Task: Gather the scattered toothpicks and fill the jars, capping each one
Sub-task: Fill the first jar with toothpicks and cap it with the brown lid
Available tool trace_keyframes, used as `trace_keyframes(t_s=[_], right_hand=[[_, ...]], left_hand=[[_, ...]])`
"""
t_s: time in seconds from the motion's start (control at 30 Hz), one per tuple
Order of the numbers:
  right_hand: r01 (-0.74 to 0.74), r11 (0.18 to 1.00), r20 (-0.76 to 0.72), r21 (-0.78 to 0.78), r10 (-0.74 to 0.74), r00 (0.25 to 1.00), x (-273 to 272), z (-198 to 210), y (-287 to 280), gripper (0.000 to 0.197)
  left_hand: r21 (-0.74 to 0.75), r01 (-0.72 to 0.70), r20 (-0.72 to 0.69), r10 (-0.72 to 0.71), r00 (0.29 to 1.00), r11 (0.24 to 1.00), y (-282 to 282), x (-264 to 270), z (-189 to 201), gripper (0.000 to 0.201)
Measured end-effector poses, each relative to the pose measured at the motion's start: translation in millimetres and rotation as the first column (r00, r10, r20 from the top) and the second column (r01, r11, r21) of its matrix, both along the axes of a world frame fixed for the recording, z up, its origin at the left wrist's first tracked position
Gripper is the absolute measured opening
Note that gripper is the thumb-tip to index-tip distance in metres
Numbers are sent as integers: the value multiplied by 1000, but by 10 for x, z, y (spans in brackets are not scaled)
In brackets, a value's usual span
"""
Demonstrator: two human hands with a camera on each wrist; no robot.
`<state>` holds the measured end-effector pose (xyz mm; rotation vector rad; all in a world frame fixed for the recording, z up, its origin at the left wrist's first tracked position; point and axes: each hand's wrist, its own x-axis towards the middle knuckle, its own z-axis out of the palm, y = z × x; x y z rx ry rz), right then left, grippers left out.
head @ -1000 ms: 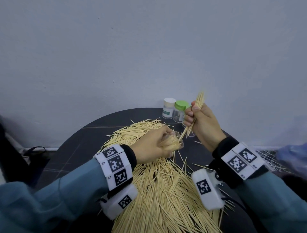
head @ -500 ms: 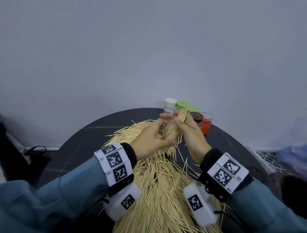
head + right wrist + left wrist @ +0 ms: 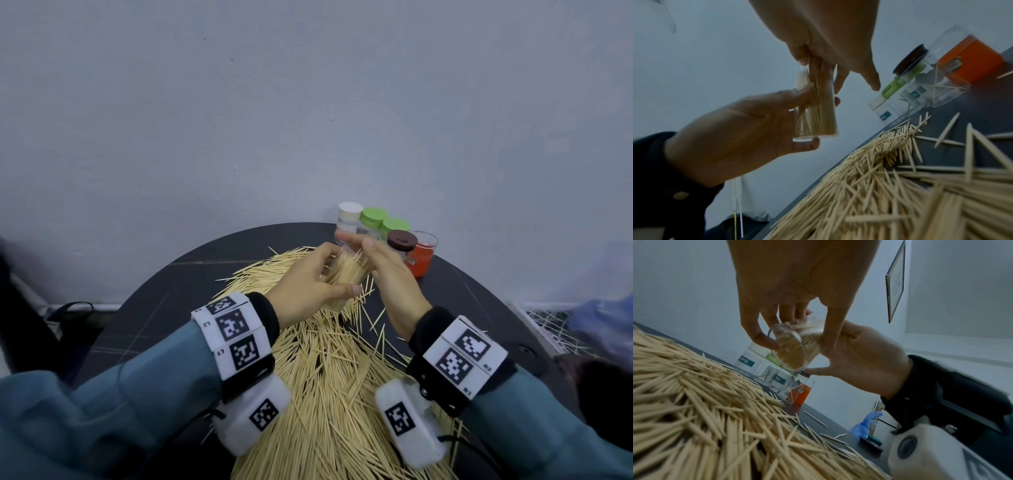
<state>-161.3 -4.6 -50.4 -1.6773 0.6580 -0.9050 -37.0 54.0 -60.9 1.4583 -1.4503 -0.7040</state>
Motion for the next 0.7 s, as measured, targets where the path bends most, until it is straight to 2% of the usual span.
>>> trace_keyframes(t_s=[0.2, 0.37, 0.5, 0.6, 0.7], right_hand=[[31, 999, -79, -17, -33, 996, -37, 110, 8, 42], [-95, 994, -232, -52, 80, 969, -53, 118, 22, 44], [-86, 991, -273, -107, 54, 960, -68, 133, 26, 46], [-148, 979, -351, -137, 91, 932, -63, 123, 26, 47], [-126, 981, -354, -147, 67, 933, -95, 162, 18, 46]], left_hand=[[-11, -53, -18, 53, 998, 999, 11, 9, 31, 45], [-32, -124, -5, 124, 992, 992, 14, 40, 30, 40], [-46, -169, -1, 170, 986, 984, 0, 69, 27, 39], [-34, -177, 9, 178, 984, 984, 2, 74, 26, 41], [-25, -181, 21, 182, 983, 983, 6, 71, 27, 42]])
